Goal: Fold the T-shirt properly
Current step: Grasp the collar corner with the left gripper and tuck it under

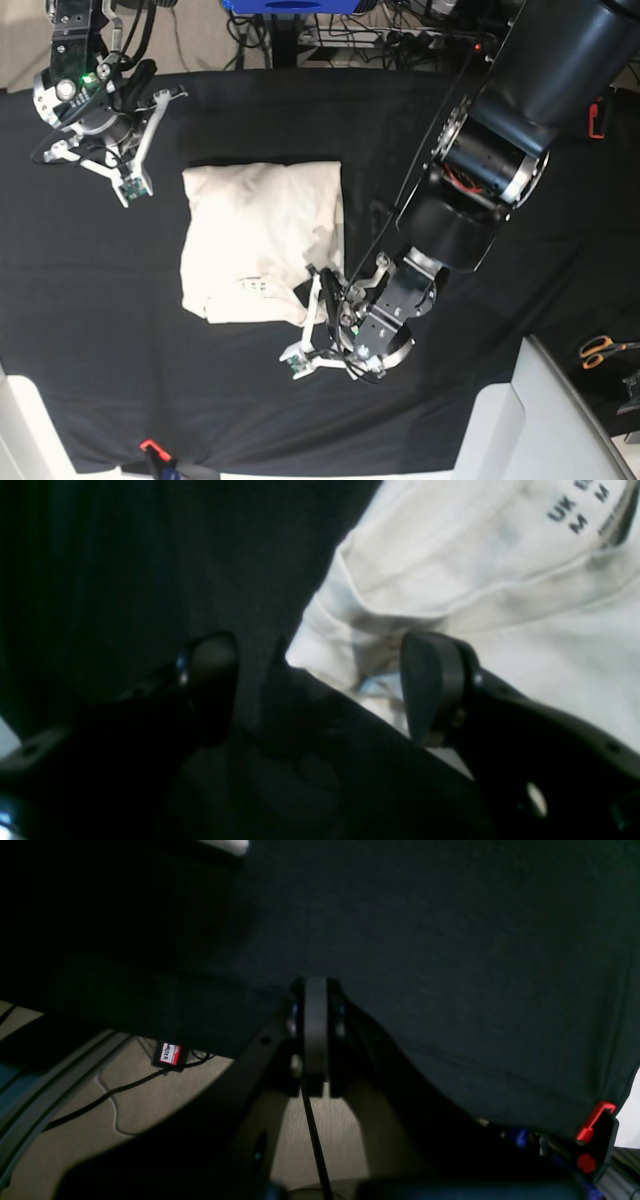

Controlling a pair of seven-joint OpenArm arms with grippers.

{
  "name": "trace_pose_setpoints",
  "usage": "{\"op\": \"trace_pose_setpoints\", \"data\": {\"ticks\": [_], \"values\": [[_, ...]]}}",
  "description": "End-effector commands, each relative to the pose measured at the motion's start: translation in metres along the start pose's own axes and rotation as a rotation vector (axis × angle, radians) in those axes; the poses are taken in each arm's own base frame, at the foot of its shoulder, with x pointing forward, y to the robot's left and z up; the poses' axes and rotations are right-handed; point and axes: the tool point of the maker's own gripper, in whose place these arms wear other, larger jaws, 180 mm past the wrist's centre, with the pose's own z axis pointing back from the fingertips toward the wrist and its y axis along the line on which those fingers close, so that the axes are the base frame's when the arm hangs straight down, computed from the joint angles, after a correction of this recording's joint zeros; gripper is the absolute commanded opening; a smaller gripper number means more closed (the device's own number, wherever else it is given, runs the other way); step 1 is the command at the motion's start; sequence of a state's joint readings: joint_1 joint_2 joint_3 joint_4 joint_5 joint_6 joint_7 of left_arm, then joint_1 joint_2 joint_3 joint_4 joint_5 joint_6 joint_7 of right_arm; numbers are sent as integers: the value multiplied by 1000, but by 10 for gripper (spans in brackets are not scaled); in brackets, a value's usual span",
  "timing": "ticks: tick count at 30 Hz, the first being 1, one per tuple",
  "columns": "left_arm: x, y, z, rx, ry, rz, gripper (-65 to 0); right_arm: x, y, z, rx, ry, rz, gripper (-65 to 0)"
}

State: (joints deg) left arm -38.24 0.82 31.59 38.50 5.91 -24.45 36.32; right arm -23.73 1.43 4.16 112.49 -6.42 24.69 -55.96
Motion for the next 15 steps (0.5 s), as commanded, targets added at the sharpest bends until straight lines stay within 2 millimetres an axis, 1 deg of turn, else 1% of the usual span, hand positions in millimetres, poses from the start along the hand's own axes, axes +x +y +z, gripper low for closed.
{"op": "trace_pose_setpoints", "data": {"ticks": [1, 7, 10, 13, 15], "values": [[24, 17, 9, 33, -59, -6, -163, 6, -4, 3, -14, -25, 4, -650], [39, 8, 9, 14, -101, -8, -165, 7, -3, 3, -11, -28, 7, -650], [45, 7, 10, 6, -135, 7, -165, 6, -3, 3, -11, -26, 7, -650], [53, 3, 13, -45, -185, 95, -165, 5, -5, 3, -16, -24, 4, -650], [51, 16, 19, -80, -228, 202, -165, 5, -5, 3, -16, -24, 4, -650]]}}
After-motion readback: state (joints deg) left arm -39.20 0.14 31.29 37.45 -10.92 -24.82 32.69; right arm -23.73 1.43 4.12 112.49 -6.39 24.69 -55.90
